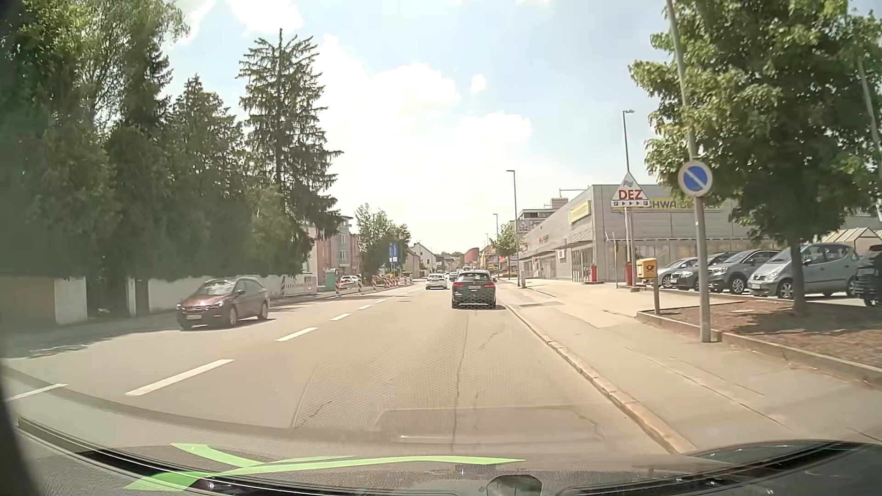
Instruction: Follow the waypoints while adhering to traffic rules and regulations
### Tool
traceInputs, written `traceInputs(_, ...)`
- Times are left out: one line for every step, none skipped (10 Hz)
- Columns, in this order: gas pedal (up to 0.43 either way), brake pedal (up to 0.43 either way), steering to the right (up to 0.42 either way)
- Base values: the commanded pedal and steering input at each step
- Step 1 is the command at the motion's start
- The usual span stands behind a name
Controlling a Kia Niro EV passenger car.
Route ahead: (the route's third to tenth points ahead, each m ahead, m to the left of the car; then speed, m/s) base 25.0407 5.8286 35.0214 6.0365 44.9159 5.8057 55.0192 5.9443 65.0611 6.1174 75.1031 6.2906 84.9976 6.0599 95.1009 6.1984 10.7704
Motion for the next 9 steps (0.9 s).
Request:
traceInputs(0.130, 0.000, -0.008)
traceInputs(0.118, 0.000, -0.006)
traceInputs(0.118, 0.000, -0.006)
traceInputs(0.118, 0.000, -0.005)
traceInputs(0.118, 0.000, -0.005)
traceInputs(0.118, 0.000, -0.004)
traceInputs(0.118, 0.000, -0.005)
traceInputs(0.118, 0.000, -0.004)
traceInputs(0.118, 0.000, -0.004)
